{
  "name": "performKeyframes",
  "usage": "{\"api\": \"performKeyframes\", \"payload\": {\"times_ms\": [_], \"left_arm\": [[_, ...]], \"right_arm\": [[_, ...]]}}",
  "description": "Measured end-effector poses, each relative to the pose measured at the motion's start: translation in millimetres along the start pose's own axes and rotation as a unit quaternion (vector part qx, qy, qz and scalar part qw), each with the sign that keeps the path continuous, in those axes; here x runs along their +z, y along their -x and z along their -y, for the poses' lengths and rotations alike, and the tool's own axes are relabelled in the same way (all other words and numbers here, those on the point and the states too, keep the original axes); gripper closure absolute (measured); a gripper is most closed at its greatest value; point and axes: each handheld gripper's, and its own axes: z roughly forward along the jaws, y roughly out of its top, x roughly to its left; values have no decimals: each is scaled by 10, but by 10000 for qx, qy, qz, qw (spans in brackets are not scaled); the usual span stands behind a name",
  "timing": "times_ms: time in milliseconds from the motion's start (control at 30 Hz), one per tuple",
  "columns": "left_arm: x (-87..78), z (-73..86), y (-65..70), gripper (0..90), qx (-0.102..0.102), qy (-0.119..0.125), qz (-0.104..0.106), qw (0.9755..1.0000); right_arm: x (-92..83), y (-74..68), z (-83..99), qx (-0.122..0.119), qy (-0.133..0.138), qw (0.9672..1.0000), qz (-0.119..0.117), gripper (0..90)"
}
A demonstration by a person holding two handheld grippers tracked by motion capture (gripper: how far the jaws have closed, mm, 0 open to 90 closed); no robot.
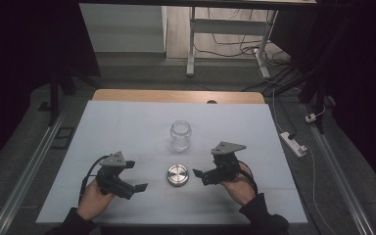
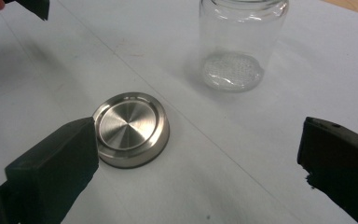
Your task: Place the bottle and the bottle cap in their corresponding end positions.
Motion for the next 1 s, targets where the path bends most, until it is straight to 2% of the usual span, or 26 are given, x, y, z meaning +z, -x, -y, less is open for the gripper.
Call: {"api": "performKeyframes", "payload": {"times_ms": [500,1000], "left_arm": [[-203,203,-23,0,-210,39,-331,9992],[-419,418,-7,0,-442,128,-592,9972]], "right_arm": [[-236,9,200,133,6,9999,85,0],[-488,64,408,350,44,9988,350,0]]}}
